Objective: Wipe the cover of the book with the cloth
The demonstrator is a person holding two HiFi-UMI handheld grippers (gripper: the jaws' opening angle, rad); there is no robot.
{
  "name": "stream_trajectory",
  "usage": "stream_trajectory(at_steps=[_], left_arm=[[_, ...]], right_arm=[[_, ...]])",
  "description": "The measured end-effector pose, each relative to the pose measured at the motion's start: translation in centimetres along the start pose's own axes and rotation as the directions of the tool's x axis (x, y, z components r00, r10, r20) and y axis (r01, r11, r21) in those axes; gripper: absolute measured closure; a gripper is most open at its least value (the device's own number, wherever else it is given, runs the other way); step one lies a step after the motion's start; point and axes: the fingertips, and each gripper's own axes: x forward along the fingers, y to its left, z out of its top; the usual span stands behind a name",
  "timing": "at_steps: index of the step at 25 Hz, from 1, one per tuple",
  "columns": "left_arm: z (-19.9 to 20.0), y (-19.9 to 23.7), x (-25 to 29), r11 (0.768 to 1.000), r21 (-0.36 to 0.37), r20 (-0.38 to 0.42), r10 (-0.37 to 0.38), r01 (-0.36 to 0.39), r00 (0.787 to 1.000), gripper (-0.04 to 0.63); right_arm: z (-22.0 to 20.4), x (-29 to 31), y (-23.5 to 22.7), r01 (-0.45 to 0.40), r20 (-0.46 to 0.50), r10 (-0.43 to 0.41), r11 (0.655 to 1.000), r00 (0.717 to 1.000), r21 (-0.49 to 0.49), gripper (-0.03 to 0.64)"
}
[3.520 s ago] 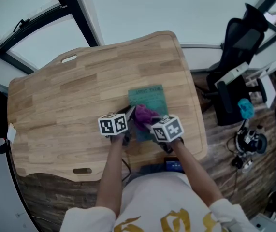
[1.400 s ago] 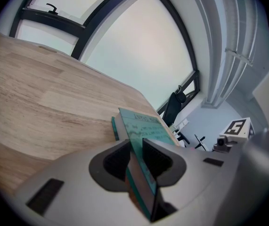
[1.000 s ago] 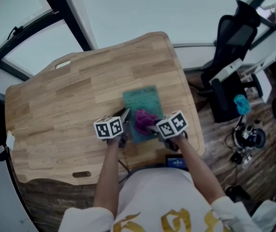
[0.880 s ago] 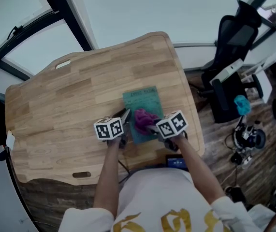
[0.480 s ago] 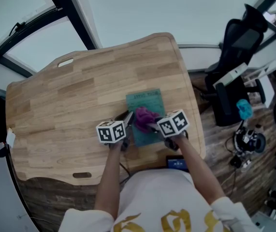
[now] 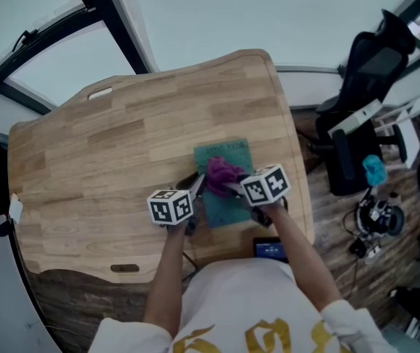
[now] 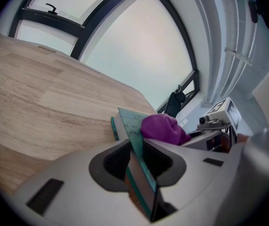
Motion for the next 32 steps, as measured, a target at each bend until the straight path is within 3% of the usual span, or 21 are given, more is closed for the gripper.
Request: stream_trajectory(at_steps=[15,26,32], left_arm=[[0.0,-0.9,0.9,1.000,-0.003,-0.018,-0.019,0.019,1.000,0.511],[0.0,-1.0,1.0,1.000,-0.002,-0.020,-0.021,0.021,1.000,0.511],[-0.1,-1.0,1.0,1.000,-0.002,-0.021,-0.025,0.025,0.999,0.511]], right_arm=[[5.1,-1.7,-5.3,0.126,0.166,-0.151,0.980,0.974,0.152,0.554],[6.6,-2.3,-6.7,0.152,0.218,-0.205,0.959,0.954,0.237,0.554],[7.2,-2.6,-7.3,0.120,0.260,-0.208,0.941,0.943,0.315,0.554]])
